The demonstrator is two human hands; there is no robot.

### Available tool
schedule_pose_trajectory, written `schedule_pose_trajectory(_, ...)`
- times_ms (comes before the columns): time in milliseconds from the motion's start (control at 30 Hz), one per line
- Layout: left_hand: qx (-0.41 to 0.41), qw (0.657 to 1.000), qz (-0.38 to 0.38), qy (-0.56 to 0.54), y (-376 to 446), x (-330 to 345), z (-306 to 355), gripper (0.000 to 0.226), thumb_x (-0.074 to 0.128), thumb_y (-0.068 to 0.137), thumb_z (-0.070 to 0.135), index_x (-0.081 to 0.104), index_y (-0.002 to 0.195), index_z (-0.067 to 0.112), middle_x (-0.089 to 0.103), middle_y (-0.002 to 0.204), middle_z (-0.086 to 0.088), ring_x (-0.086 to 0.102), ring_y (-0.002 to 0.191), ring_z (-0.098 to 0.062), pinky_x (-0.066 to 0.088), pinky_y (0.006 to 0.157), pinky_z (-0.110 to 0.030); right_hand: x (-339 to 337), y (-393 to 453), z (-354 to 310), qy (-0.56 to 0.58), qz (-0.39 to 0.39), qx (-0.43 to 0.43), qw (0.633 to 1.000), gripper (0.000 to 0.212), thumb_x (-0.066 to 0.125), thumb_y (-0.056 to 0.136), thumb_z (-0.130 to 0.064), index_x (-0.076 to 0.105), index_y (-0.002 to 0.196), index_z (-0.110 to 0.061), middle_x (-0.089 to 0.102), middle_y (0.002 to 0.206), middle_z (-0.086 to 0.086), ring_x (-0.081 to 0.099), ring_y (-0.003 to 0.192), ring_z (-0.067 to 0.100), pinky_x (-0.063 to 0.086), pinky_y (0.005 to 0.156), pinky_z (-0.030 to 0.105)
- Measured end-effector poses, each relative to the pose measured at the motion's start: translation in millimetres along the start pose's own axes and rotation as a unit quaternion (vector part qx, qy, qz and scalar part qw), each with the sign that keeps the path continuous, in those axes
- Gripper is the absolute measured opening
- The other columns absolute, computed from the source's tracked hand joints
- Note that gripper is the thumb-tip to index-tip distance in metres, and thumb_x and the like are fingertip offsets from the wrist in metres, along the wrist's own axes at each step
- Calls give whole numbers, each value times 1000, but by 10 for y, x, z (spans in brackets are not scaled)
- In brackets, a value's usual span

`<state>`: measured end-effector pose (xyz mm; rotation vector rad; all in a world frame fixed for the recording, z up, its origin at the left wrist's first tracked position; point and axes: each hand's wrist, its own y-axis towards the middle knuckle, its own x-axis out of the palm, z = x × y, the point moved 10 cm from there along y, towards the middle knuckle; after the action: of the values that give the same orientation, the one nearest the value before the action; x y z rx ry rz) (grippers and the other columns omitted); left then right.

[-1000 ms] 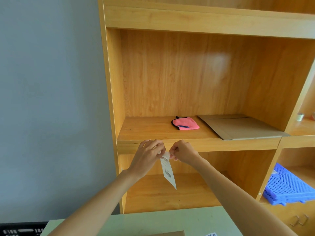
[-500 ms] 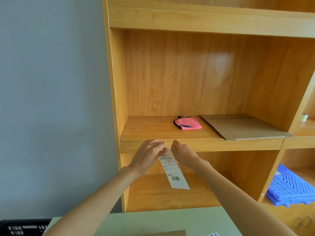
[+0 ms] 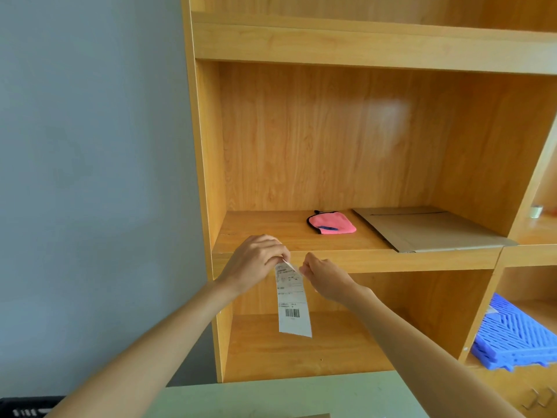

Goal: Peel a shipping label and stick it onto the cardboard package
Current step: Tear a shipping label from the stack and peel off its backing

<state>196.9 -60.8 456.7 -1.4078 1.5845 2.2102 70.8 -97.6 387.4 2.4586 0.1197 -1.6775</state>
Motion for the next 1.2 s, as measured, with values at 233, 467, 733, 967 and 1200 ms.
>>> schedule_pose_trajectory(233, -72, 993, 79, -55, 61, -309, -198, 11, 74, 80, 11, 71, 85, 20, 73, 95, 14, 65, 103, -7, 49, 94, -35, -3, -10, 2, -33, -9, 4, 999, 17, 34, 102, -22, 44, 106, -9, 66, 99, 12, 67, 84, 32, 42, 56, 36)
schedule_pose_trajectory(467, -166, 966, 179, -91, 168, -642, -402, 7, 65, 83, 18, 59, 83, 22, 69, 92, 16, 64, 95, -3, 53, 87, -42, -89, -46, -162, -82, 16, -27, 996, 26, 26, 103, -27, 45, 105, -10, 64, 89, 9, 52, 67, 24, 34, 51, 31)
schedule_pose_trajectory(733, -157, 960, 225, -50, 395, -915, -296, 5, 57, 85, 26, 57, 84, 21, 68, 90, 15, 63, 89, -5, 54, 74, -37, -44, -159, -341, -266, -4, -81, 960, 26, 36, 100, -10, 45, 123, -4, 62, 91, 12, 54, 71, 30, 38, 61, 35)
schedule_pose_trajectory(967, -144, 960, 241, 2, 502, -1027, -278, 2, 60, 86, 21, 59, 87, 22, 67, 89, 16, 62, 88, -8, 53, 77, -39, 141, -183, -333, -317, -31, -106, 942, 29, 35, 95, -3, 47, 122, -7, 35, 62, 0, 34, 50, 16, 38, 63, 33)
schedule_pose_trajectory(1200, -138, 949, 283, 20, 519, -1248, -206, 2, 59, 88, 20, 59, 87, 19, 67, 89, 11, 58, 89, -10, 50, 76, -37, 401, -278, -276, -340, -119, -99, 927, 15, 40, 94, -3, 47, 85, -10, 39, 63, -2, 45, 59, 18, 37, 56, 26)
